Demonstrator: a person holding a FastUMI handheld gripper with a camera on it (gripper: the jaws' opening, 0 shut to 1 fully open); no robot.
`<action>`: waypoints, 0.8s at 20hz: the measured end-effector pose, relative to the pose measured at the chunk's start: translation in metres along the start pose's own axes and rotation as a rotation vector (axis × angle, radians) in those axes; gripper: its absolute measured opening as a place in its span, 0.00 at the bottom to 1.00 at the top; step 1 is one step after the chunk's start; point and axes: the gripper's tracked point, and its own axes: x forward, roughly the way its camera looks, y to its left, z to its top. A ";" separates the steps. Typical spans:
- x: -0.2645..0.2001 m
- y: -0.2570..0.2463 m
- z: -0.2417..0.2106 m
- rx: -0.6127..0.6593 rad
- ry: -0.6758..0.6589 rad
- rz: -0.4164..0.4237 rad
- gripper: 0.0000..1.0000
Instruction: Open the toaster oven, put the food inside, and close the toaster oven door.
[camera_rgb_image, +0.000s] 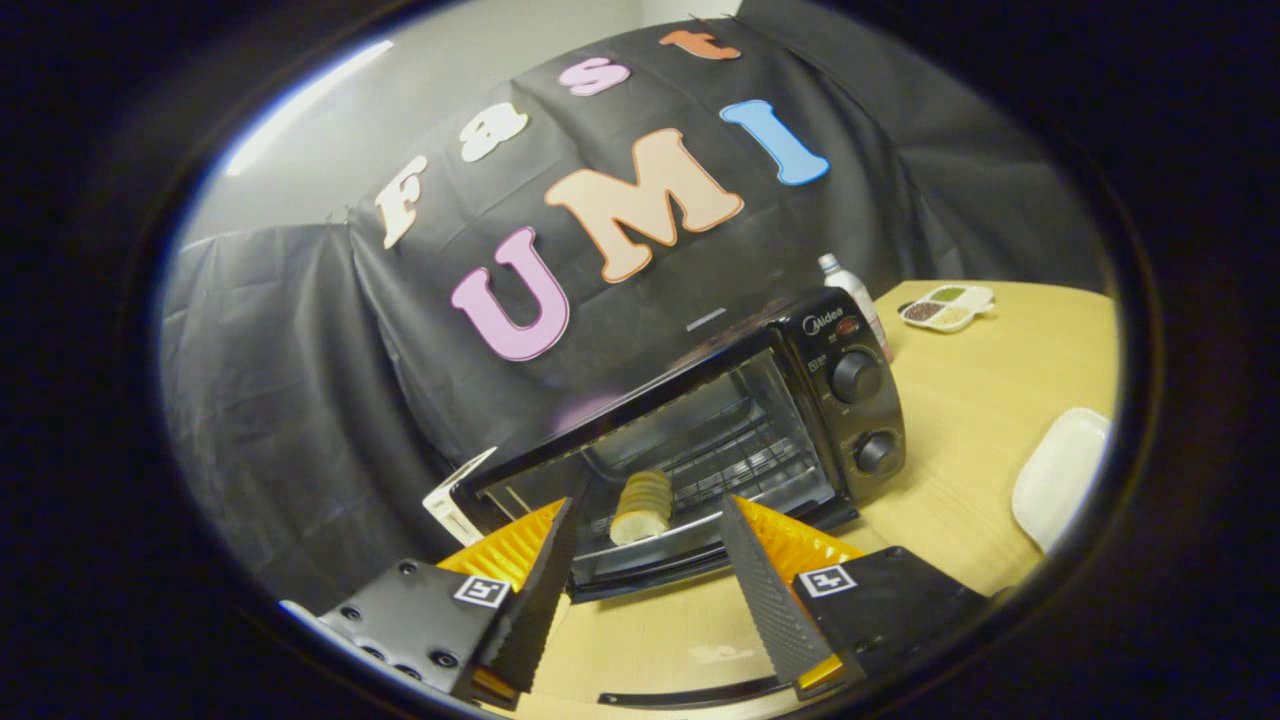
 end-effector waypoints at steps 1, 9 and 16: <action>-0.001 -0.001 -0.003 -0.023 0.000 0.000 0.90; -0.015 -0.015 -0.030 -0.197 0.049 -0.050 0.95; -0.052 -0.016 -0.058 -0.294 0.109 -0.036 0.97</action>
